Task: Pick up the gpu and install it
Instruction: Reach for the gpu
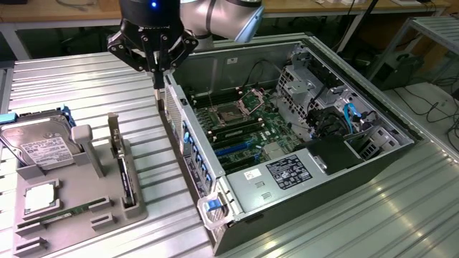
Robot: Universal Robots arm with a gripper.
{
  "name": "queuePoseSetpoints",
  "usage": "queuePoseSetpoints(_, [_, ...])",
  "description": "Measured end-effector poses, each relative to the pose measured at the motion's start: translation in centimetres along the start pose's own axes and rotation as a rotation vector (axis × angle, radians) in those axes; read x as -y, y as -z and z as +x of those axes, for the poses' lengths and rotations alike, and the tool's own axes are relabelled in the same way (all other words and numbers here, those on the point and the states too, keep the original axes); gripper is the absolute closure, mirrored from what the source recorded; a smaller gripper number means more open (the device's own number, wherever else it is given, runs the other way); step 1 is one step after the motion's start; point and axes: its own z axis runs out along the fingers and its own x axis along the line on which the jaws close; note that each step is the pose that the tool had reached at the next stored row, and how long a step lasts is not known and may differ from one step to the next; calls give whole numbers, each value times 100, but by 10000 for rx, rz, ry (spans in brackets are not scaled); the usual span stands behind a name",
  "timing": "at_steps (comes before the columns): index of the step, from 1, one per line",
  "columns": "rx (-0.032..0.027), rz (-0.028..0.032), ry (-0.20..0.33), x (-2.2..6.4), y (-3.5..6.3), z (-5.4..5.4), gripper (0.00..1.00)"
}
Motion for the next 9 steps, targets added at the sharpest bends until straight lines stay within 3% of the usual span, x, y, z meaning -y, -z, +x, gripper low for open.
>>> queuePoseSetpoints(1, [0,0,0,10,2,83,89])
queuePoseSetpoints(5, [0,0,0,35,6,236,89])
queuePoseSetpoints(9, [0,0,0,44,7,292,89])
